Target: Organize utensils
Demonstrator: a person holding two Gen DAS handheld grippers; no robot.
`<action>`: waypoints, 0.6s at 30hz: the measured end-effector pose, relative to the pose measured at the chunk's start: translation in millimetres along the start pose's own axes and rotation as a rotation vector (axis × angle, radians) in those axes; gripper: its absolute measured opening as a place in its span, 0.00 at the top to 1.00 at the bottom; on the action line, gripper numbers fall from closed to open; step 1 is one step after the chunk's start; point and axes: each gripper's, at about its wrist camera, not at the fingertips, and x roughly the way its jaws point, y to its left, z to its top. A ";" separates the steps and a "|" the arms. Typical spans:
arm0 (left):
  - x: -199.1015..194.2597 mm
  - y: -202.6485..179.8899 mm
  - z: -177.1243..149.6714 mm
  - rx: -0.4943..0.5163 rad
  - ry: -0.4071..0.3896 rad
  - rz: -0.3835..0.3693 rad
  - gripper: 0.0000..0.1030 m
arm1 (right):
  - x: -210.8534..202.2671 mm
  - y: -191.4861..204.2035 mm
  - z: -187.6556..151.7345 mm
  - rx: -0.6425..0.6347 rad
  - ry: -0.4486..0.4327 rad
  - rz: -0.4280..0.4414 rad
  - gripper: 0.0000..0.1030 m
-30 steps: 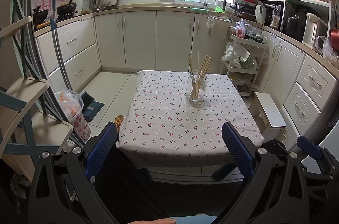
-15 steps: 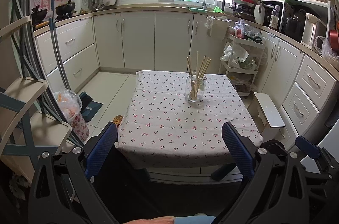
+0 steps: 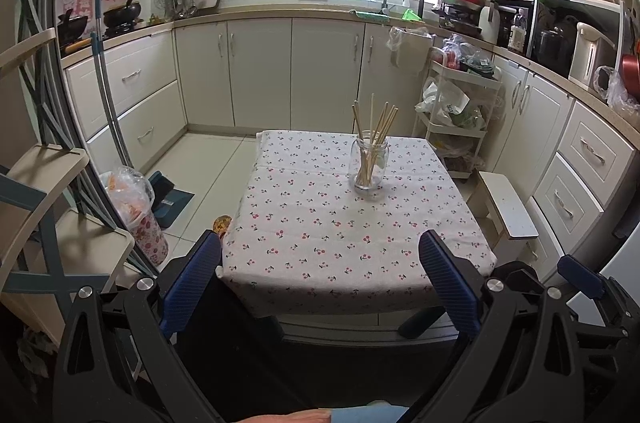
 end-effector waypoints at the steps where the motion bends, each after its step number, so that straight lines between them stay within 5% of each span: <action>1: 1.2 1.3 -1.1 0.000 0.002 0.002 0.07 | 0.7 -1.0 0.8 0.001 0.000 0.000 0.07; 18: 3.4 6.9 -4.4 0.002 0.012 0.008 0.07 | -0.7 3.2 -5.0 0.003 0.006 0.002 0.07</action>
